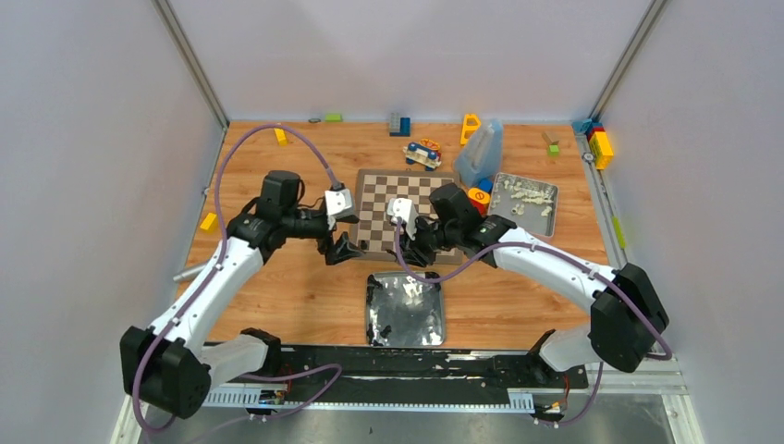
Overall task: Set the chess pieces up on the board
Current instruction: Place the chess piece on the chessboard.
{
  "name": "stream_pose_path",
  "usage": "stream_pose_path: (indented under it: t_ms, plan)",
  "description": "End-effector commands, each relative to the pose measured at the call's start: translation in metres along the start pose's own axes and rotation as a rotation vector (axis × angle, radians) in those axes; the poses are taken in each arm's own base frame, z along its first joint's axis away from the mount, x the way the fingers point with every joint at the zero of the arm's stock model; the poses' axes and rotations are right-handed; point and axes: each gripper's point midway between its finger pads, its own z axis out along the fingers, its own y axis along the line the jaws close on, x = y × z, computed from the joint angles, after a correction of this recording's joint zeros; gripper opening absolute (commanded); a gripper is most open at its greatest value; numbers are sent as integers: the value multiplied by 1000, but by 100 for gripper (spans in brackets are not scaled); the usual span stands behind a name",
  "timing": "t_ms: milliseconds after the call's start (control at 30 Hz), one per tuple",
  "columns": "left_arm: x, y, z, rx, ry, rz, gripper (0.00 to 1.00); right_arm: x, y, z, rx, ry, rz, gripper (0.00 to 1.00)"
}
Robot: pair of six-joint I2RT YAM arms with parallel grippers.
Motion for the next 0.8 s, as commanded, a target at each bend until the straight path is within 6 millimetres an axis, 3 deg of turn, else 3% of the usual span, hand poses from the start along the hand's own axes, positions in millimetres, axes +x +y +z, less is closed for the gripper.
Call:
stream_pose_path:
  t_ms: [0,233,767]
  plan:
    - [-42,-9,23,141,-82,159,88,-39,5,-9,-41,-130,-69,6]
    - [-38,-19,58,267,-44,131,75,-49,7,-19,-48,-166,-44,5]
    - [-30,-39,79,376,-42,63,54,-53,2,-25,-28,-184,-25,4]
